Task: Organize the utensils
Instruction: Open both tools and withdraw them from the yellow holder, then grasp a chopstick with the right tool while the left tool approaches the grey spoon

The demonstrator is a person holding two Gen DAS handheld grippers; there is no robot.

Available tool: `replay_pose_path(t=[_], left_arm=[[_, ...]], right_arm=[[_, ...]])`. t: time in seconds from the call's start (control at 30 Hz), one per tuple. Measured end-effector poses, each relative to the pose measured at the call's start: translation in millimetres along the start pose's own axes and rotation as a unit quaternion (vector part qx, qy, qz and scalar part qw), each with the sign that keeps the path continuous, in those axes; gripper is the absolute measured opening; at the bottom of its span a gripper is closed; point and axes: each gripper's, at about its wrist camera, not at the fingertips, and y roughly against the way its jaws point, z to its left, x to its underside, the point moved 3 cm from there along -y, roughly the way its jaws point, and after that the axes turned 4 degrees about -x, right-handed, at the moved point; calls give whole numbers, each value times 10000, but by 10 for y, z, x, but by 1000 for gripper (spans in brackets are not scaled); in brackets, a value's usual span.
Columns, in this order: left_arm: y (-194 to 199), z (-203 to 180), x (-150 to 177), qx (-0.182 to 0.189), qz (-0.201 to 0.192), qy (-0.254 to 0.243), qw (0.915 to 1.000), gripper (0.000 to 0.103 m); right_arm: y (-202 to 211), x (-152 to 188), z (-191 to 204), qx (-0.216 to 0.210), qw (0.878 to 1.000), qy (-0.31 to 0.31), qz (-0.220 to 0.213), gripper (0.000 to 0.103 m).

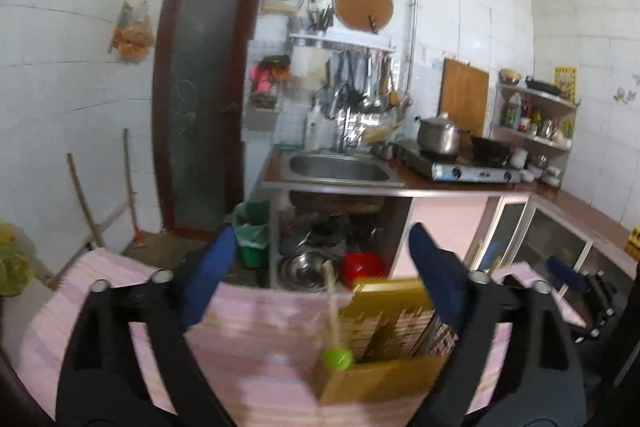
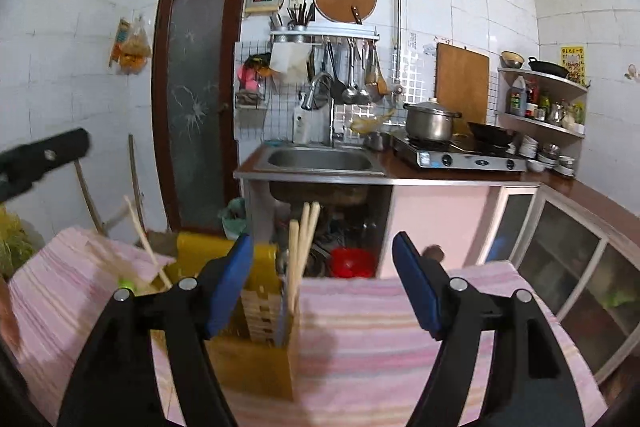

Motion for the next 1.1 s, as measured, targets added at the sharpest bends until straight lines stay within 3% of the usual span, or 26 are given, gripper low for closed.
replay_pose_path(t=[0.07, 0.27, 0.53, 0.77, 1.1], left_arm=[[149, 155, 106, -122, 140, 81, 9998, 97], [399, 610, 633, -465, 665, 263, 9964, 98], [365, 1115, 1522, -884, 1436, 398, 9849, 98], [281, 1144, 1863, -970, 1722, 84, 9802, 98], [79, 1061, 2099, -1011, 2138, -388, 9709, 98]], right_arm=[[144, 77, 42, 51, 9999, 75, 58, 72], [437, 511, 218, -70, 9993, 22, 372, 76], [400, 1252, 607, -283, 9932, 85, 1127, 76], [282, 1549, 841, -293, 9875, 258, 1530, 76], [39, 1587, 1066, -438, 9822, 356, 1791, 76]])
